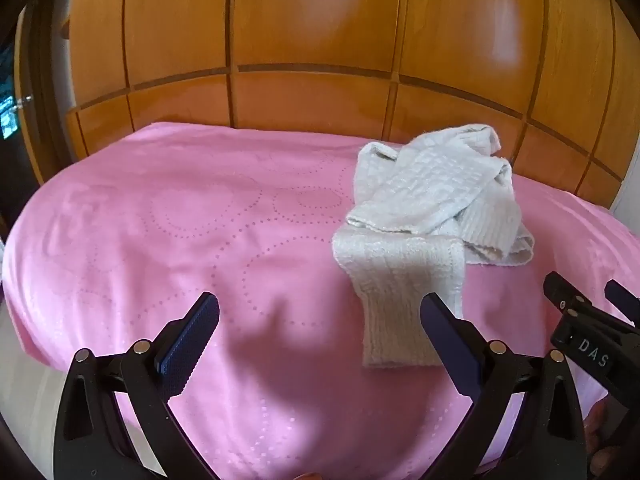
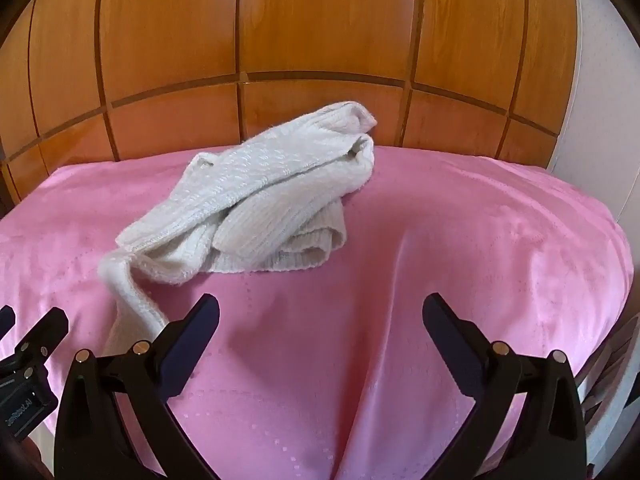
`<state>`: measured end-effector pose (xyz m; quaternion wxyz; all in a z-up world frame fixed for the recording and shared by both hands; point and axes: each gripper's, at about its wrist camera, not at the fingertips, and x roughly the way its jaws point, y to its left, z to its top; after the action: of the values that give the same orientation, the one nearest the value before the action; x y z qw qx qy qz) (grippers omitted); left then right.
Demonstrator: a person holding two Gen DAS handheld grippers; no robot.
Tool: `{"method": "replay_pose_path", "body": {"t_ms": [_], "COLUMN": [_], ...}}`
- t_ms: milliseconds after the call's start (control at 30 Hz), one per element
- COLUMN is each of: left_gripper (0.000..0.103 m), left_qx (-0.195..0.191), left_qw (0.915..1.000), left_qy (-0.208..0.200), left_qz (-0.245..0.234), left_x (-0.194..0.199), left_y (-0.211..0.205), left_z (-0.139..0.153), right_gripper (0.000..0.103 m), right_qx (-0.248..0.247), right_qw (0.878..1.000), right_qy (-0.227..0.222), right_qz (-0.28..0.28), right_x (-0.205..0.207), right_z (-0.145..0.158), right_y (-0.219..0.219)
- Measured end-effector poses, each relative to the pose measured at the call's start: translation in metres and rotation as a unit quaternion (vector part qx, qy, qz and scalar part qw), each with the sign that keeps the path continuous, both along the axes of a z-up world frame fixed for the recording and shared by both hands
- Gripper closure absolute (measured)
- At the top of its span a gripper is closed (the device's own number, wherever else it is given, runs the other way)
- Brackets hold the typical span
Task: Fold small clothes
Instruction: 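Reach the right gripper to the crumpled cream sweater and grasp it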
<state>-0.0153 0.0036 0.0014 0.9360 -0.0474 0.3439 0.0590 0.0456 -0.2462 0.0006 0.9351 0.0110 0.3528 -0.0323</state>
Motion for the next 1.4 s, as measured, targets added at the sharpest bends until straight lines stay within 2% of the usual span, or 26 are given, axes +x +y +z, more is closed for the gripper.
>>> {"method": "replay_pose_path", "body": {"t_ms": [300, 467, 700, 767, 833, 867, 933, 1000, 1100, 1267, 1333, 1400], "left_gripper": [0.003, 0.003, 0.003, 0.003, 0.003, 0.003, 0.003, 0.003, 0.003, 0.003, 0.003, 0.003], "left_qx": [0.003, 0.006, -0.002, -0.009, -0.021, -0.028, -0.042, -0.050, -0.055, -0.056, -0.054, -0.051], "left_qw": [0.9999, 0.9999, 1.0000, 0.9999, 0.9996, 0.9994, 0.9989, 0.9985, 0.9978, 0.9965, 0.9963, 0.9962], "left_qy": [-0.003, -0.008, 0.007, 0.014, 0.018, 0.017, 0.012, 0.007, 0.004, 0.008, 0.005, 0.014], "left_qz": [0.010, 0.007, 0.005, 0.002, -0.007, -0.009, -0.015, -0.022, -0.037, -0.062, -0.067, -0.069], "left_x": [-0.007, -0.010, -0.005, -0.002, 0.002, 0.003, 0.004, 0.003, 0.003, 0.004, 0.003, 0.004], "left_y": [0.005, 0.002, 0.003, 0.004, 0.006, 0.006, 0.008, 0.008, 0.005, -0.001, -0.001, -0.002], "left_z": [0.005, 0.005, -0.004, -0.010, -0.015, -0.017, -0.018, -0.020, -0.023, -0.028, -0.029, -0.032], "right_gripper": [0.002, 0.002, 0.002, 0.009, 0.026, 0.030, 0.044, 0.050, 0.053, 0.057, 0.073, 0.079], "right_qx": [0.013, 0.038, 0.058, 0.078, 0.112, 0.132, 0.179, 0.224, 0.248, 0.299, 0.296, 0.302], "right_qw": [1.000, 0.999, 0.997, 0.995, 0.991, 0.988, 0.979, 0.968, 0.959, 0.940, 0.941, 0.939], "right_qy": [-0.001, -0.009, -0.002, -0.003, 0.001, 0.002, 0.007, 0.023, 0.045, 0.124, 0.128, 0.132], "right_qz": [0.023, 0.027, 0.048, 0.060, 0.076, 0.083, 0.099, 0.114, 0.126, 0.107, 0.103, 0.100], "right_x": [-0.007, -0.012, -0.005, 0.001, 0.012, 0.018, 0.036, 0.059, 0.089, 0.155, 0.171, 0.179], "right_z": [0.002, 0.007, 0.007, 0.010, 0.017, 0.021, 0.027, 0.027, 0.019, -0.024, -0.033, -0.034], "right_y": [0.003, -0.004, -0.008, -0.011, -0.015, -0.017, -0.020, -0.019, -0.008, 0.008, 0.015, 0.016]}}
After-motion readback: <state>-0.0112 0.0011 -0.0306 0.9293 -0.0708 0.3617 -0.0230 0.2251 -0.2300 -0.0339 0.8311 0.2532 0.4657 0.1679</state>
